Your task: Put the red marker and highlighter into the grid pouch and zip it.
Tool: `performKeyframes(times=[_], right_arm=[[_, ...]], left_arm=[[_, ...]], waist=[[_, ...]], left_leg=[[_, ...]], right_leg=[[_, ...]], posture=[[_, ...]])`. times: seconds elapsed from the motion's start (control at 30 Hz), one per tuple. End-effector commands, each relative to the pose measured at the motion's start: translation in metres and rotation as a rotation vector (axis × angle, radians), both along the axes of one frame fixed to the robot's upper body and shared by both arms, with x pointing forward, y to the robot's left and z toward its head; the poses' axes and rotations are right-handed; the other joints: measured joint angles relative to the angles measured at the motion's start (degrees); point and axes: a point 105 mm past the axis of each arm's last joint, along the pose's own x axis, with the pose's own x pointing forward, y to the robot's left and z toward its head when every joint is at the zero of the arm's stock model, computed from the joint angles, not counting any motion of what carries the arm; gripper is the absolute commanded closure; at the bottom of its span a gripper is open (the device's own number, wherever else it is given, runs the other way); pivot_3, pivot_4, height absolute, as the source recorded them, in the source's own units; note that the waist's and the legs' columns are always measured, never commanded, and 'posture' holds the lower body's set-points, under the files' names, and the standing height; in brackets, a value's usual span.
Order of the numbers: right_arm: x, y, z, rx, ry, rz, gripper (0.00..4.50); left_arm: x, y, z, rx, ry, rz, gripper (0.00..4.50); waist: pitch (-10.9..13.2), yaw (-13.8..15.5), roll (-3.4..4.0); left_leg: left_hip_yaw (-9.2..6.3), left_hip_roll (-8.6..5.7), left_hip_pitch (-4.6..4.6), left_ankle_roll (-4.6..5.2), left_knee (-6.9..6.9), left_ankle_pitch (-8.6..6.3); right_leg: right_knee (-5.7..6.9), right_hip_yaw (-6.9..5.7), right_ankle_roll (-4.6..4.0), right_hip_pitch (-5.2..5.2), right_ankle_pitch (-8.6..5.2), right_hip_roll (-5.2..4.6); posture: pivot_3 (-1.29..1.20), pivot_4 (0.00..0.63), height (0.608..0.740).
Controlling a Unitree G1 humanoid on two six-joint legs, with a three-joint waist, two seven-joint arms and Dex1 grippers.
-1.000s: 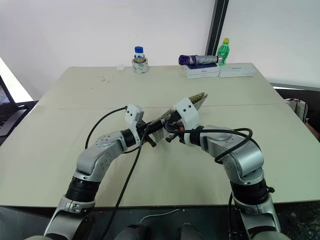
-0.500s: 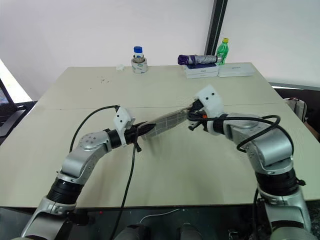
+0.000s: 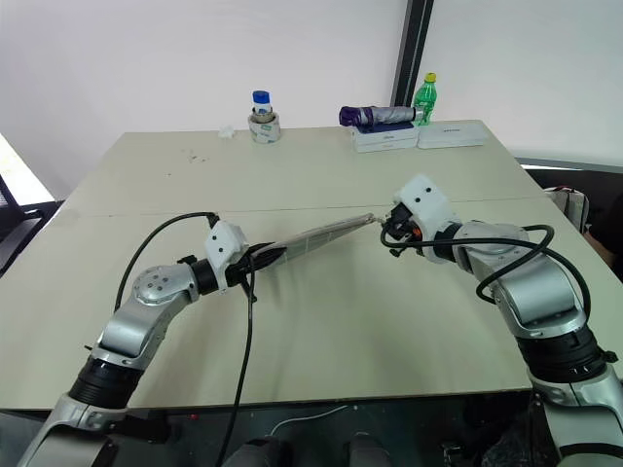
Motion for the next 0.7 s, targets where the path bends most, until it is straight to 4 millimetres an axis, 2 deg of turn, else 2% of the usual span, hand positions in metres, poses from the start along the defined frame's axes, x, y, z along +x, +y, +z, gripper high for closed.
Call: performKeyframes(times=[0.03, 0.1, 0.13, 0.3, 0.4, 0.53, 0.7], right_arm=[[-0.004, -0.009, 0.01, -0.011, -0.057, 0.006, 2.07], [-0.006, -0.013, 0.007, -0.027, -0.061, 0.018, 1.09], [-0.006, -0.016, 0.005, -0.028, -0.064, 0.015, 1.08], [-0.019, -0.033, -0.006, -0.028, -0.07, 0.08, 1.08], [-0.029, -0.038, -0.008, 0.016, -0.08, 0.136, 1.08], [-0.032, -0.053, -0.007, 0.073, -0.1, 0.116, 1.08], [-0.037, -0.056, -0.013, 0.102, -0.071, 0.131, 1.08]], left_arm=[[-0.001, 0.012, -0.001, 0.045, -0.039, 0.027, 2.87], [-0.003, 0.015, -0.004, 0.07, -0.049, 0.026, 1.86], [-0.005, 0.017, -0.005, 0.078, -0.046, 0.028, 1.38], [-0.019, 0.039, -0.015, 0.078, 0.016, 0.054, 1.38], [-0.023, 0.063, -0.018, 0.039, 0.068, 0.141, 1.38], [-0.028, 0.1, -0.021, 0.001, 0.112, 0.288, 1.38], [-0.038, 0.118, -0.018, -0.051, 0.137, 0.355, 1.38]], waist=[[0.0, 0.03, 0.0], [0.0, 0.07, 0.0], [0.0, 0.12, 0.0], [0.0, 0.17, 0.0], [0.01, 0.07, 0.01], [0.02, -0.03, 0.03], [0.02, 0.36, 0.03]], left_leg=[[0.0, 0.0, 0.0, 0.0, 0.0, 0.0], [0.0, 0.0, -0.01, 0.0, 0.0, 0.0], [0.0, 0.0, -0.02, 0.0, 0.0, 0.0], [0.0, -0.01, -0.02, 0.08, -0.01, -0.05], [-0.01, 0.01, -0.02, 0.13, -0.05, -0.08], [0.0, 0.01, 0.05, 0.3, -0.04, -0.17], [-0.02, 0.01, 0.07, 0.38, 0.0, -0.22]], right_leg=[[0.0, 0.0, 0.0, 0.0, 0.0, 0.0], [-0.01, 0.0, 0.0, 0.0, 0.0, 0.0], [-0.02, 0.0, 0.0, 0.0, 0.0, 0.0], [-0.07, 0.0, 0.0, 0.02, 0.0, -0.02], [-0.1, 0.0, 0.0, 0.01, 0.0, -0.02], [-0.04, 0.0, 0.0, 0.05, 0.0, -0.01], [-0.06, -0.01, 0.0, 0.13, 0.0, -0.02]], posture=[[0.0, 0.15, 0.74], [0.0, 0.15, 0.74], [0.0, 0.15, 0.74], [0.0, 0.15, 0.74], [0.0, 0.15, 0.74], [0.0, 0.15, 0.74], [0.0, 0.15, 0.74]])
